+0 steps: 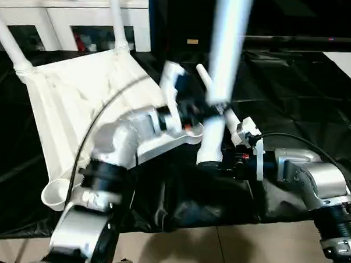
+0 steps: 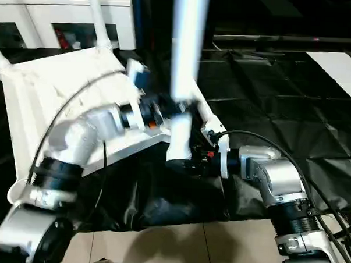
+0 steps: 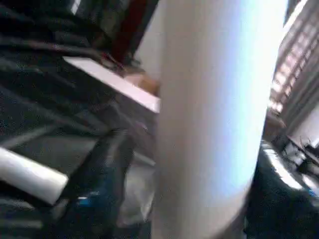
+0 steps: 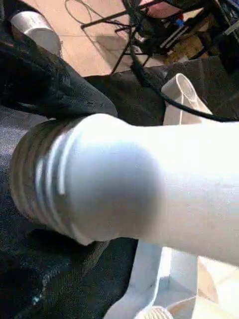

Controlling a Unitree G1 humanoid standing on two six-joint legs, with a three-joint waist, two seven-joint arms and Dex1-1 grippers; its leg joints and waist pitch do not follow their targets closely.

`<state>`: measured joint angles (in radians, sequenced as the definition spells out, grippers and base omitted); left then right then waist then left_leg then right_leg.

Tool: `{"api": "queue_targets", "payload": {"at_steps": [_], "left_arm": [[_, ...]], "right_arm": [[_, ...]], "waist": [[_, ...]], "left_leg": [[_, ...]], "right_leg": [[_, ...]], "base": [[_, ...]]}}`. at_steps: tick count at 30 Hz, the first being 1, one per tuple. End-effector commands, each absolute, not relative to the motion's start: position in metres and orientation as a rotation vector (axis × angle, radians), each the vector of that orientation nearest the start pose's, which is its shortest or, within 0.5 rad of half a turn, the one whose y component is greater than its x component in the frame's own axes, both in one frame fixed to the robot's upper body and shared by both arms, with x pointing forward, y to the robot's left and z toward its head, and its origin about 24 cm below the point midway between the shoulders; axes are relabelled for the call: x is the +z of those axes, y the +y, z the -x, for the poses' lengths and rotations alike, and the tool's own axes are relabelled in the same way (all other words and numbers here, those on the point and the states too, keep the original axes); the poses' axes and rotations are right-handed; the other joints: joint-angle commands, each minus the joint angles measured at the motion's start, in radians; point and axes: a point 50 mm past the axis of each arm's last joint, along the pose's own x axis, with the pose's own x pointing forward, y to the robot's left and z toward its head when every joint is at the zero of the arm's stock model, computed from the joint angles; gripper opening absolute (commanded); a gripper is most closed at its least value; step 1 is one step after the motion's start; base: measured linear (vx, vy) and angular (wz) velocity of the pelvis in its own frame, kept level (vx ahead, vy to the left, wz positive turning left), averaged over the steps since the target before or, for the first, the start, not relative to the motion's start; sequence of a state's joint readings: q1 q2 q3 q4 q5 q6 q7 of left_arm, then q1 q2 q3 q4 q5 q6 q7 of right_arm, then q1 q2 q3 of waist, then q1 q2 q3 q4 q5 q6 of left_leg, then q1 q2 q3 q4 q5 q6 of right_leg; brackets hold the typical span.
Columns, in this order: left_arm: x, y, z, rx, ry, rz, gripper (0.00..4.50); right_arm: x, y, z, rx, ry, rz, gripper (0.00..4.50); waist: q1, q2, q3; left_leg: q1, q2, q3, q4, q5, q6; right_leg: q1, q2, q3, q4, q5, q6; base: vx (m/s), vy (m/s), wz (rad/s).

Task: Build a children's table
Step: Insert table leg to table base

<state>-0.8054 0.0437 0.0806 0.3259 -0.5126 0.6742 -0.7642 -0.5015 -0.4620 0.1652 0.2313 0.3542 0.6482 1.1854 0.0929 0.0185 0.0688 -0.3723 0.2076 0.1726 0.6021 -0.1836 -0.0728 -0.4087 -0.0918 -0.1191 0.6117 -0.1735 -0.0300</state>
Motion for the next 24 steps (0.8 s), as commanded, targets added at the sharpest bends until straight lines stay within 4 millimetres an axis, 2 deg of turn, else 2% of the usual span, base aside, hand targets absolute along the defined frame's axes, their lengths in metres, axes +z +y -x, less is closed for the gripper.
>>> {"api": "queue_targets", "payload": {"at_steps": [1,2,5,6,9,10,12,14,16,17,18,19,22,23,24], "left_arm": [[0.172,0.062,-0.350,-1.086,0.104,0.479,2.97],[0.172,0.062,-0.352,-1.065,0.105,0.500,2.81],[0.173,0.063,-0.353,-1.046,0.100,0.525,2.77],[0.174,0.063,-0.354,-1.041,0.098,0.534,2.39],[0.176,0.063,-0.354,-1.029,0.099,0.559,2.29],[0.176,0.063,-0.354,-1.016,0.105,0.572,2.29],[0.175,0.063,-0.355,-0.995,0.115,0.577,1.97],[0.174,0.062,-0.357,-0.969,0.133,0.584,1.93],[0.175,0.064,-0.359,-0.949,0.139,0.578,1.87],[0.175,0.065,-0.359,-0.947,0.139,0.577,1.86],[0.177,0.067,-0.359,-0.943,0.141,0.573,1.86],[0.179,0.068,-0.359,-0.936,0.139,0.563,1.86],[0.181,0.069,-0.360,-0.924,0.137,0.558,1.86],[0.182,0.069,-0.362,-0.908,0.139,0.550,1.85],[0.182,0.070,-0.363,-0.894,0.140,0.542,1.85]], "right_arm": [[0.095,-0.148,-0.301,1.286,0.460,-0.055,2.76],[0.096,-0.148,-0.302,1.279,0.453,-0.055,2.76],[0.096,-0.148,-0.303,1.276,0.449,-0.054,2.76],[0.097,-0.148,-0.303,1.275,0.448,-0.054,2.76],[0.096,-0.146,-0.303,1.269,0.442,-0.053,2.76],[0.095,-0.146,-0.304,1.266,0.440,-0.054,2.76],[0.095,-0.145,-0.304,1.263,0.435,-0.053,2.76],[0.097,-0.144,-0.305,1.255,0.419,-0.055,2.76],[0.099,-0.140,-0.307,1.246,0.386,-0.059,2.76],[0.100,-0.139,-0.308,1.245,0.382,-0.059,2.76],[0.101,-0.137,-0.308,1.236,0.372,-0.085,3.32],[0.101,-0.136,-0.308,1.221,0.364,-0.126,3.32],[0.102,-0.137,-0.309,1.204,0.352,-0.156,3.52],[0.104,-0.139,-0.308,1.196,0.335,-0.149,3.73],[0.105,-0.142,-0.309,1.176,0.320,-0.150,3.81]], "waist": [[0.006,-0.017,-0.090],[0.007,-0.014,-0.090],[0.009,-0.016,-0.091],[0.010,-0.017,-0.091],[0.013,-0.016,-0.092],[0.013,-0.019,-0.092],[0.014,-0.018,-0.092],[0.014,-0.017,-0.092],[0.017,-0.011,-0.093],[0.016,-0.013,-0.093],[0.015,-0.013,-0.093],[0.015,-0.007,-0.092],[0.014,-0.007,-0.093],[0.015,-0.004,-0.094],[0.015,-0.006,-0.095]], "left_leg": [[0.000,0.017,-0.001,-0.049,-0.059,0.100],[0.000,0.017,-0.002,-0.049,-0.060,0.101],[0.000,0.015,-0.001,-0.048,-0.056,0.101],[0.000,0.015,-0.001,-0.047,-0.055,0.102],[0.000,0.016,-0.001,-0.046,-0.047,0.102],[0.000,0.017,-0.001,-0.047,-0.047,0.103],[0.001,0.017,-0.001,-0.047,-0.046,0.105],[0.000,0.017,-0.001,-0.047,-0.047,0.105],[0.001,0.017,-0.003,-0.046,-0.048,0.102],[0.000,0.017,-0.003,-0.047,-0.047,0.102],[0.001,0.016,-0.003,-0.047,-0.049,0.101],[0.001,0.017,-0.004,-0.047,-0.055,0.097],[0.003,0.017,-0.004,-0.048,-0.057,0.092],[0.003,0.017,-0.004,-0.047,-0.054,0.093],[0.002,0.016,-0.004,-0.047,-0.051,0.094]], "right_leg": [[0.075,-0.052,0.053,-0.068,-0.143,-0.201],[0.075,-0.052,0.053,-0.069,-0.143,-0.202],[0.076,-0.052,0.053,-0.068,-0.134,-0.205],[0.077,-0.051,0.054,-0.067,-0.128,-0.206],[0.077,-0.052,0.054,-0.064,-0.121,-0.207],[0.077,-0.051,0.053,-0.065,-0.118,-0.206],[0.076,-0.052,0.053,-0.065,-0.118,-0.209],[0.077,-0.052,0.053,-0.065,-0.120,-0.207],[0.076,-0.052,0.053,-0.064,-0.114,-0.209],[0.076,-0.052,0.053,-0.065,-0.114,-0.208],[0.076,-0.052,0.052,-0.064,-0.113,-0.208],[0.075,-0.052,0.053,-0.065,-0.116,-0.209],[0.076,-0.051,0.053,-0.063,-0.105,-0.210],[0.076,-0.051,0.052,-0.063,-0.102,-0.211],[0.077,-0.050,0.052,-0.063,-0.094,-0.211]], "base": [[0.000,0.000,0.00],[0.000,0.000,0.00],[0.000,0.000,0.00],[0.000,0.000,0.00],[0.000,0.000,0.00],[0.000,0.000,0.00],[0.000,0.000,0.00],[0.000,0.000,0.00],[0.000,0.000,0.00],[0.000,0.000,0.00],[0.000,0.000,0.00],[0.000,0.000,0.00],[0.000,0.000,0.00],[0.000,0.000,0.00],[0.000,0.000,0.00]]}}
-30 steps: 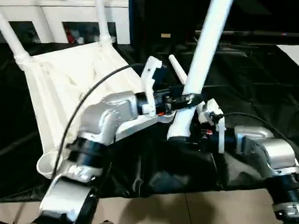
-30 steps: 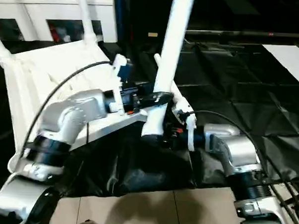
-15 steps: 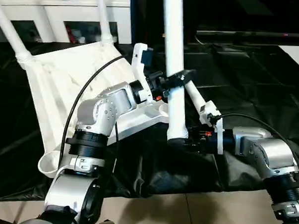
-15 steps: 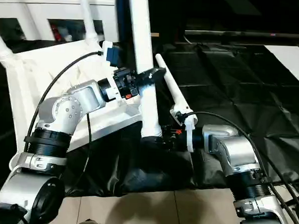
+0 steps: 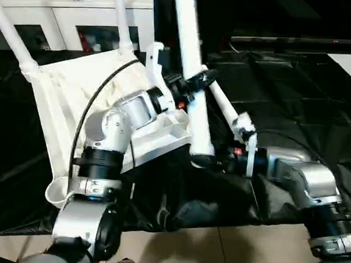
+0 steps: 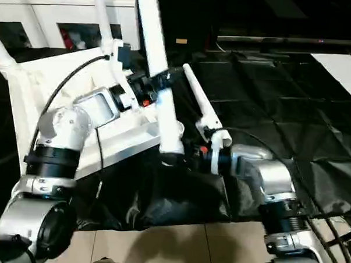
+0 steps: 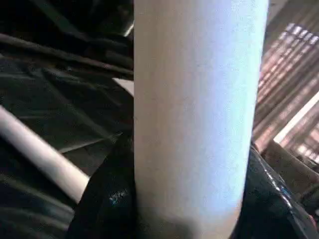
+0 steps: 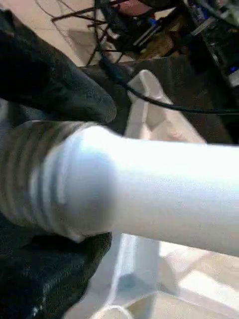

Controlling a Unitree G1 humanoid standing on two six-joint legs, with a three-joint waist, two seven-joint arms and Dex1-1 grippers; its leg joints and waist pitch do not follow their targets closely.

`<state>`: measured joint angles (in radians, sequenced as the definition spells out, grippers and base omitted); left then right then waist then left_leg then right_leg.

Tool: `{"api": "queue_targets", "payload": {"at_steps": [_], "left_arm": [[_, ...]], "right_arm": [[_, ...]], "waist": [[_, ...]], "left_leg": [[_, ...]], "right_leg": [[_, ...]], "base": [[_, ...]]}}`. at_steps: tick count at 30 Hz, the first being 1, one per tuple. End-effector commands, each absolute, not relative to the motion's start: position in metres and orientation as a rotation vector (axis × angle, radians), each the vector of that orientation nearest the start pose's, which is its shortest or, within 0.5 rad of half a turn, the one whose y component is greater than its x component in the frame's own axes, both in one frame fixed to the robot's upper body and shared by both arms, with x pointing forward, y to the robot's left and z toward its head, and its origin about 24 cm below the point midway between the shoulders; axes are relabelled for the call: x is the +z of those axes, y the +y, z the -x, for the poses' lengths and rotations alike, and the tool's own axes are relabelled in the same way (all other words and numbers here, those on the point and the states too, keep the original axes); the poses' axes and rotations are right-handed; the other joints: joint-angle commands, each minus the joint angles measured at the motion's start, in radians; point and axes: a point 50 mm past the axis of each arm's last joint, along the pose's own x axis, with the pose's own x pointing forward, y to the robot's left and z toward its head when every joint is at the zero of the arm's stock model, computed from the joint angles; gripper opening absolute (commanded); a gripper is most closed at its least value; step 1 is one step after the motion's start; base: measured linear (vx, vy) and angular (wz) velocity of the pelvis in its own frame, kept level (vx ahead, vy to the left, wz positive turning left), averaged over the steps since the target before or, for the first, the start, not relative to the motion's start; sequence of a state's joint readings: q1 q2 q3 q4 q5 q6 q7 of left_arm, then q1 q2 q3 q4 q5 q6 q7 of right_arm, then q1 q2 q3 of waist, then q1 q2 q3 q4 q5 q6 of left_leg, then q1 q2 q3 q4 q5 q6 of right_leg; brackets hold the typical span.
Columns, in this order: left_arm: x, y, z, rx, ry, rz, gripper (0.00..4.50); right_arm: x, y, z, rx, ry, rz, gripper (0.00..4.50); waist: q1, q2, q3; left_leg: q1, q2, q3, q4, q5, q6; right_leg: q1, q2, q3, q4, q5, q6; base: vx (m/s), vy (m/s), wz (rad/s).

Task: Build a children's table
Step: Insert table leg to table base

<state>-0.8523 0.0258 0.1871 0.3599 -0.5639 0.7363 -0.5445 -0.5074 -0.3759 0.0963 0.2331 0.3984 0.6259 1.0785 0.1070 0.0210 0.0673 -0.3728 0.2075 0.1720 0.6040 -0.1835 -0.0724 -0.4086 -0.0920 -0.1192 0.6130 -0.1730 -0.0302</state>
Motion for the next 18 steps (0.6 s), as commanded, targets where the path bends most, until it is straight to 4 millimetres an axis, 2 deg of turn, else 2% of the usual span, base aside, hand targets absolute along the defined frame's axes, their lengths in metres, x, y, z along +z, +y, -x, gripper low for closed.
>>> {"api": "queue_targets", "payload": {"at_steps": [1,5,9,13,17,18], "left_arm": [[0.182,0.070,-0.363,-0.894,0.140,0.542,1.85],[0.181,0.073,-0.366,-0.852,0.153,0.537,1.85],[0.180,0.075,-0.366,-0.832,0.165,0.524,1.85],[0.180,0.076,-0.366,-0.827,0.164,0.513,1.85],[0.182,0.076,-0.367,-0.821,0.152,0.491,1.85],[0.183,0.076,-0.367,-0.820,0.148,0.484,1.85]], "right_arm": [[0.105,-0.142,-0.309,1.176,0.320,-0.150,3.86],[0.118,-0.157,-0.321,1.045,0.237,-0.242,3.95],[0.124,-0.165,-0.331,0.950,0.229,-0.311,3.95],[0.124,-0.163,-0.331,0.953,0.254,-0.276,3.95],[0.124,-0.152,-0.330,0.982,0.282,-0.223,3.95],[0.124,-0.149,-0.329,0.983,0.283,-0.221,3.95]], "waist": [[0.003,-0.008,-0.094],[0.007,-0.006,-0.094],[0.008,-0.005,-0.094],[0.008,-0.009,-0.095],[0.007,-0.014,-0.095],[0.008,-0.011,-0.094]], "left_leg": [[0.004,0.016,-0.003,-0.048,-0.051,0.092],[0.005,0.017,-0.003,-0.049,-0.055,0.085],[0.005,0.015,-0.004,-0.049,-0.056,0.080],[0.003,0.013,-0.003,-0.048,-0.044,0.080],[0.003,0.014,-0.002,-0.048,-0.040,0.085],[0.004,0.015,-0.002,-0.049,-0.043,0.082]], "right_leg": [[0.076,-0.050,0.053,-0.064,-0.093,-0.209],[0.075,-0.051,0.053,-0.064,-0.097,-0.209],[0.076,-0.051,0.052,-0.063,-0.096,-0.212],[0.077,-0.050,0.052,-0.061,-0.082,-0.212],[0.077,-0.051,0.053,-0.060,-0.080,-0.213],[0.076,-0.052,0.053,-0.061,-0.093,-0.210]], "base": [[0.000,0.000,0.00],[0.000,0.000,0.00],[0.000,0.000,0.00],[0.000,0.000,0.00],[0.000,0.000,0.00],[0.000,0.000,0.00]]}}
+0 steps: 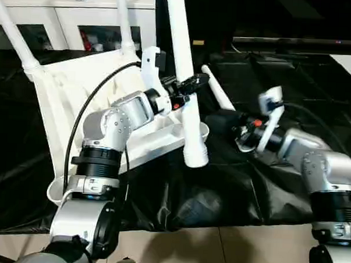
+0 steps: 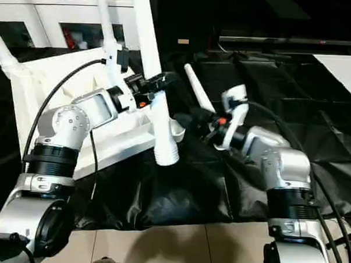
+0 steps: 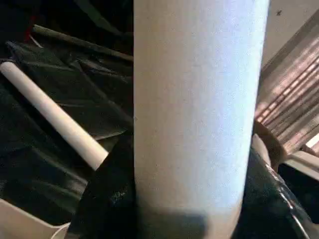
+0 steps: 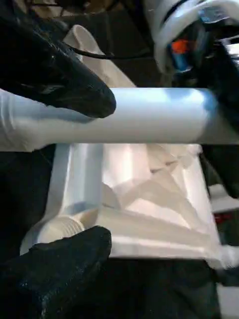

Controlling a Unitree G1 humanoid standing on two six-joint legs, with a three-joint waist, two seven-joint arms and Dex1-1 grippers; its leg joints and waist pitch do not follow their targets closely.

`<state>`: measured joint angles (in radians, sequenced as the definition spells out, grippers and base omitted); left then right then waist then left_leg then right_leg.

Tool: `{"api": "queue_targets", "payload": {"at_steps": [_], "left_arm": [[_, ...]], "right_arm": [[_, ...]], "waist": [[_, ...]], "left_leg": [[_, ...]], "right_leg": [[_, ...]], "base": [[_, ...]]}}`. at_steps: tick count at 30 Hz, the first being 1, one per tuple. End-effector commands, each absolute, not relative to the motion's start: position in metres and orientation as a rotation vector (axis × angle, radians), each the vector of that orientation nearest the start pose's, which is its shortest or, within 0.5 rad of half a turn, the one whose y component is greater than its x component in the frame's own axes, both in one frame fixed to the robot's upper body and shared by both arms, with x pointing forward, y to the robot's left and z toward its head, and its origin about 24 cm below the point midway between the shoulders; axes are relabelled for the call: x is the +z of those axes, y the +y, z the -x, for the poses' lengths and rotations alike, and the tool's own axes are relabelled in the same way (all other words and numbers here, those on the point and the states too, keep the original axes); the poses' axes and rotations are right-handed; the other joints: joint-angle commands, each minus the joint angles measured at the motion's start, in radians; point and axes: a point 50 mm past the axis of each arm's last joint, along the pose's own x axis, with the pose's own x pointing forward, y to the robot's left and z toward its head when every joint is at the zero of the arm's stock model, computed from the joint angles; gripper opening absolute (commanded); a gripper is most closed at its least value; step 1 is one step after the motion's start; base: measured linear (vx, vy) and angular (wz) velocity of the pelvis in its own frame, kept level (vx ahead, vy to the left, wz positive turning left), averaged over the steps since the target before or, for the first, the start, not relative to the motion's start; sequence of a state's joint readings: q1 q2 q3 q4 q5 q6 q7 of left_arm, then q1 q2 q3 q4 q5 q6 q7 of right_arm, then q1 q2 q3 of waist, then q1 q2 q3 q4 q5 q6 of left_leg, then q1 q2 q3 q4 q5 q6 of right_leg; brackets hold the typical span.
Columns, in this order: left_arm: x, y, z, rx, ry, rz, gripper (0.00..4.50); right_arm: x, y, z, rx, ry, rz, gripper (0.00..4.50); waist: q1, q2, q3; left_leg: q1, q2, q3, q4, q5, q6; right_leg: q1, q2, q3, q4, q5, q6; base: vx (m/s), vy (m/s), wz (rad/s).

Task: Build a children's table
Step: Insert table leg to table base

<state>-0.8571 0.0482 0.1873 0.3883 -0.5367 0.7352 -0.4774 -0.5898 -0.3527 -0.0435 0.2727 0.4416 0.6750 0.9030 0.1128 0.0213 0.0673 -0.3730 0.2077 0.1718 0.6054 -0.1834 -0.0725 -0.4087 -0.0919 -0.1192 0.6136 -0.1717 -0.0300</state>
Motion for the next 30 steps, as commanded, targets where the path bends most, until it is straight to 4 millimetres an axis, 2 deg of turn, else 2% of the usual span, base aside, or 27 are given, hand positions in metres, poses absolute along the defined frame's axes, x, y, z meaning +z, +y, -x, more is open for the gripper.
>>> {"api": "queue_targets", "payload": {"at_steps": [1,3,4,8,9,12,13,17,20,30], "left_arm": [[0.184,0.075,-0.366,-0.814,0.141,0.462,1.85],[0.187,0.072,-0.366,-0.787,0.115,0.397,1.85],[0.187,0.072,-0.366,-0.787,0.115,0.397,1.85],[0.194,0.061,-0.362,-0.748,0.078,0.347,1.85],[0.195,0.059,-0.361,-0.740,0.069,0.330,1.85],[0.197,0.055,-0.360,-0.721,0.054,0.303,1.85],[0.198,0.055,-0.360,-0.712,0.048,0.293,1.85],[0.198,0.055,-0.361,-0.689,0.041,0.261,1.85],[0.195,0.058,-0.362,-0.648,0.041,0.213,1.85],[0.196,0.061,-0.364,-0.610,0.023,0.161,1.85]], "right_arm": [[0.125,-0.142,-0.330,0.978,0.288,-0.209,3.95],[0.125,-0.125,-0.330,0.971,0.291,-0.177,3.95],[0.125,-0.125,-0.330,0.971,0.291,-0.177,3.95],[0.124,-0.096,-0.334,0.917,0.280,-0.124,3.95],[0.124,-0.090,-0.336,0.901,0.278,-0.120,3.95],[0.123,-0.080,-0.340,0.864,0.279,-0.109,3.95],[0.122,-0.076,-0.341,0.848,0.283,-0.104,3.77],[0.119,-0.074,-0.343,0.811,0.289,-0.079,3.53],[0.121,-0.072,-0.342,0.800,0.282,-0.073,3.14],[0.119,-0.071,-0.340,0.801,0.288,-0.058,2.28]], "waist": [[0.000,-0.014,-0.093],[-0.001,-0.010,-0.093],[-0.002,-0.010,-0.093],[-0.004,-0.006,-0.093],[-0.005,-0.002,-0.093],[-0.006,-0.003,-0.091],[-0.006,-0.003,-0.091],[-0.009,-0.002,-0.092],[-0.010,-0.003,-0.092],[-0.021,-0.003,-0.092]], "left_leg": [[0.004,0.015,-0.001,-0.051,-0.044,0.081],[0.005,0.017,-0.004,-0.052,-0.040,0.074],[0.006,0.018,-0.003,-0.053,-0.044,0.068],[0.006,0.020,-0.004,-0.055,-0.047,0.049],[0.006,0.020,-0.005,-0.055,-0.048,0.041],[0.006,0.017,-0.003,-0.056,-0.064,0.036],[0.006,0.019,-0.004,-0.057,-0.065,0.032],[0.006,0.016,-0.004,-0.057,-0.060,0.023],[0.006,0.016,-0.004,-0.057,-0.051,0.026],[0.004,0.014,-0.004,-0.056,-0.059,0.034]], "right_leg": [[0.076,-0.052,0.053,-0.063,-0.100,-0.207],[0.074,-0.053,0.054,-0.062,-0.110,-0.197],[0.073,-0.053,0.054,-0.062,-0.111,-0.193],[0.072,-0.055,0.055,-0.061,-0.104,-0.199],[0.071,-0.055,0.056,-0.059,-0.100,-0.201],[0.072,-0.054,0.057,-0.062,-0.105,-0.192],[0.071,-0.055,0.058,-0.062,-0.106,-0.188],[0.073,-0.052,0.058,-0.062,-0.101,-0.174],[0.073,-0.052,0.059,-0.059,-0.084,-0.170],[0.075,-0.052,0.058,-0.059,-0.082,-0.182]], "base": [[0.000,0.000,0.00],[0.000,0.000,0.00],[0.000,0.000,0.00],[0.000,0.000,0.00],[0.000,0.000,0.00],[0.000,0.000,0.00],[0.000,0.000,0.00],[0.000,0.000,0.00],[0.000,0.000,0.00],[0.000,0.000,0.00]]}}
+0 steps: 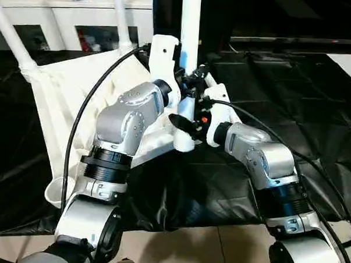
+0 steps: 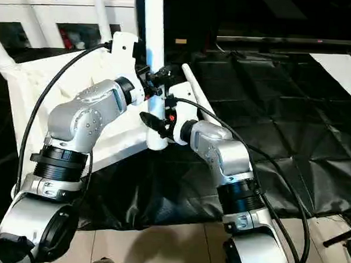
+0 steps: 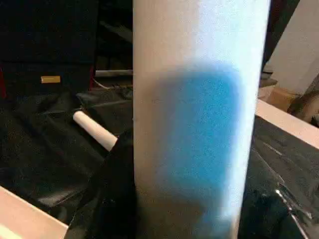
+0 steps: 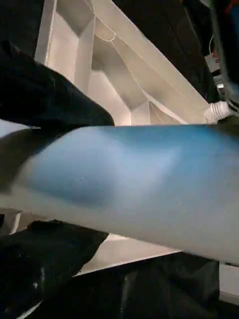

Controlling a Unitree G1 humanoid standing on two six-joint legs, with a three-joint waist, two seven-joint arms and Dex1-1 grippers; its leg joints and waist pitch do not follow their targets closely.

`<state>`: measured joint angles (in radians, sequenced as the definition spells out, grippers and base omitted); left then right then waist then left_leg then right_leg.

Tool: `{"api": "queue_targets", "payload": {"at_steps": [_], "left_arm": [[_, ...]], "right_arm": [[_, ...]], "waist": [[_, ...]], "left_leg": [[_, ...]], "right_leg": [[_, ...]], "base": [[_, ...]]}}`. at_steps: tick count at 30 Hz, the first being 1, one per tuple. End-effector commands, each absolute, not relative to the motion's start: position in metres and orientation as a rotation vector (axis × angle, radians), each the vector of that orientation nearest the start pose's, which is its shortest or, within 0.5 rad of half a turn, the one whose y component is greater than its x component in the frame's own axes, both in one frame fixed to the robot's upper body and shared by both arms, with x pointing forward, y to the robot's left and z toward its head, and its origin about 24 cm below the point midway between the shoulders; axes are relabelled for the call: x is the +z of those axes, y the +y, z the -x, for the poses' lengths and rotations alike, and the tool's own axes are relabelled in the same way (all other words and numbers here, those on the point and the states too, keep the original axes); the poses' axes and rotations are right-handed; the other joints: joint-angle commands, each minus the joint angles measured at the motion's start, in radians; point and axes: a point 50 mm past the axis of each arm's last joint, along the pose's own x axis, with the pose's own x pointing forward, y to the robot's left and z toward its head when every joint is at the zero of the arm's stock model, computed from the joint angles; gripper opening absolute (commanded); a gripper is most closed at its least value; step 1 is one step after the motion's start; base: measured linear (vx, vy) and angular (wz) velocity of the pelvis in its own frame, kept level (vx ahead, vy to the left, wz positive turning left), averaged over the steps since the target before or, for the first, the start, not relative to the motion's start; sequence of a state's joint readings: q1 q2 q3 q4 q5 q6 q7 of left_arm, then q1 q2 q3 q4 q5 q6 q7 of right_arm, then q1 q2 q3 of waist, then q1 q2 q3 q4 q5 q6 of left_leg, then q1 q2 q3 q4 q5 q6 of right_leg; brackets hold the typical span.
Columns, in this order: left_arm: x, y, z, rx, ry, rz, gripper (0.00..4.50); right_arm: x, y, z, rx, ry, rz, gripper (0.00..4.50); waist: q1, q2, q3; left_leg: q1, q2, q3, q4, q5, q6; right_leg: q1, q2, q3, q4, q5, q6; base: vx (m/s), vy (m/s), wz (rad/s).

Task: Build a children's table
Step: Insert table leg to table base

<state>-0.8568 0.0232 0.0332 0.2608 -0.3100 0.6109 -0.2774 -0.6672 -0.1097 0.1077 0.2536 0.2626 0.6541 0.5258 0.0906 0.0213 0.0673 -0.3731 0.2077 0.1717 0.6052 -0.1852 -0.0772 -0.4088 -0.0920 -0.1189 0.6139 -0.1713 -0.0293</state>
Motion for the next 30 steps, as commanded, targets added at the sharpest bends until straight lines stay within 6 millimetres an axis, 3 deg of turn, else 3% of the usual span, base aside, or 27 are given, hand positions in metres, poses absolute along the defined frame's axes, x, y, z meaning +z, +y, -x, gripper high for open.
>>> {"api": "queue_targets", "payload": {"at_steps": [1,3,5,6,7,9,11,12,13,16,17,21,22,26,30], "left_arm": [[0.196,0.060,-0.364,-0.610,0.023,0.161,1.85],[0.195,0.059,-0.363,-0.611,0.020,0.157,1.85],[0.194,0.059,-0.363,-0.607,0.020,0.155,1.85],[0.194,0.059,-0.363,-0.607,0.020,0.155,1.85],[0.194,0.060,-0.363,-0.605,0.019,0.154,1.85],[0.194,0.062,-0.364,-0.588,0.015,0.159,1.85],[0.194,0.063,-0.363,-0.601,0.013,0.188,1.85],[0.194,0.063,-0.363,-0.609,0.017,0.191,2.40],[0.195,0.063,-0.360,-0.637,0.014,0.210,2.54],[0.196,0.066,-0.358,-0.668,-0.002,0.268,2.74],[0.195,0.067,-0.357,-0.691,0.004,0.298,2.89],[0.193,0.071,-0.344,-0.958,0.027,0.472,3.00],[0.193,0.072,-0.342,-0.998,0.032,0.506,3.01],[0.193,0.075,-0.338,-1.086,0.047,0.537,3.01],[0.191,0.074,-0.323,-1.271,0.065,0.523,3.01]], "right_arm": [[0.119,-0.071,-0.340,0.802,0.288,-0.059,2.18],[0.116,-0.071,-0.339,0.807,0.295,-0.063,2.00],[0.115,-0.070,-0.338,0.808,0.299,-0.066,1.92],[0.115,-0.070,-0.338,0.808,0.299,-0.066,1.88],[0.114,-0.070,-0.338,0.810,0.302,-0.067,1.88],[0.113,-0.071,-0.337,0.815,0.307,-0.068,1.86],[0.114,-0.073,-0.337,0.822,0.302,-0.072,1.86],[0.114,-0.074,-0.337,0.824,0.299,-0.073,1.86],[0.115,-0.075,-0.337,0.833,0.294,-0.080,1.86],[0.118,-0.079,-0.336,0.856,0.275,-0.115,1.86],[0.120,-0.081,-0.335,0.879,0.262,-0.132,1.86],[0.132,-0.094,-0.324,1.049,0.207,-0.209,1.86],[0.134,-0.097,-0.320,1.088,0.202,-0.223,1.86],[0.137,-0.108,-0.309,1.202,0.206,-0.251,1.86],[0.137,-0.116,-0.299,1.308,0.236,-0.261,1.86]], "waist": [[0.001,-0.003,-0.093],[0.000,-0.002,-0.092],[-0.001,-0.008,-0.093],[0.000,-0.005,-0.092],[-0.002,-0.013,-0.092],[-0.001,-0.008,-0.092],[0.001,-0.014,-0.092],[0.001,-0.012,-0.092],[0.000,-0.016,-0.092],[0.002,-0.014,-0.092],[0.000,-0.021,-0.092],[0.007,-0.019,-0.091],[0.007,-0.012,-0.090],[0.009,-0.015,-0.089],[0.010,-0.011,-0.089]], "left_leg": [[0.004,0.014,-0.004,-0.055,-0.056,0.040],[0.004,0.015,-0.004,-0.055,-0.055,0.041],[0.004,0.015,-0.003,-0.055,-0.055,0.043],[0.005,0.015,-0.003,-0.055,-0.053,0.044],[0.004,0.015,-0.002,-0.055,-0.051,0.046],[0.005,0.015,-0.002,-0.055,-0.054,0.046],[0.003,0.015,-0.002,-0.055,-0.048,0.048],[0.004,0.014,-0.001,-0.054,-0.046,0.051],[0.003,0.014,-0.001,-0.054,-0.045,0.052],[0.002,0.015,0.000,-0.053,-0.040,0.061],[0.001,0.015,0.001,-0.053,-0.037,0.062],[0.003,0.013,0.003,-0.052,-0.044,0.079],[0.001,0.013,0.002,-0.051,-0.041,0.086],[0.003,0.014,0.001,-0.053,-0.067,0.081],[0.003,0.015,-0.001,-0.054,-0.066,0.075]], "right_leg": [[0.075,-0.052,0.058,-0.059,-0.079,-0.185],[0.075,-0.052,0.058,-0.059,-0.074,-0.188],[0.076,-0.052,0.059,-0.060,-0.077,-0.189],[0.075,-0.053,0.059,-0.059,-0.080,-0.190],[0.075,-0.052,0.059,-0.059,-0.079,-0.188],[0.073,-0.053,0.059,-0.060,-0.089,-0.189],[0.076,-0.053,0.059,-0.059,-0.089,-0.187],[0.074,-0.053,0.060,-0.059,-0.089,-0.187],[0.075,-0.053,0.060,-0.059,-0.089,-0.186],[0.075,-0.054,0.060,-0.056,-0.081,-0.196],[0.075,-0.052,0.060,-0.058,-0.079,-0.194],[0.076,-0.053,0.060,-0.057,-0.101,-0.196],[0.075,-0.051,0.059,-0.056,-0.094,-0.200],[0.076,-0.052,0.057,-0.063,-0.128,-0.195],[0.075,-0.051,0.056,-0.065,-0.143,-0.185]], "base": [[0.000,0.000,0.00],[0.000,0.000,0.00],[0.000,0.000,0.00],[0.000,0.000,0.00],[0.000,0.000,0.00],[0.000,0.000,0.00],[0.000,0.000,0.00],[0.000,0.000,0.00],[0.000,0.000,0.00],[0.000,0.000,0.00],[0.000,0.000,0.00],[0.000,0.000,0.00],[0.000,0.000,0.00],[0.000,0.000,0.00],[0.000,0.000,0.00]]}}
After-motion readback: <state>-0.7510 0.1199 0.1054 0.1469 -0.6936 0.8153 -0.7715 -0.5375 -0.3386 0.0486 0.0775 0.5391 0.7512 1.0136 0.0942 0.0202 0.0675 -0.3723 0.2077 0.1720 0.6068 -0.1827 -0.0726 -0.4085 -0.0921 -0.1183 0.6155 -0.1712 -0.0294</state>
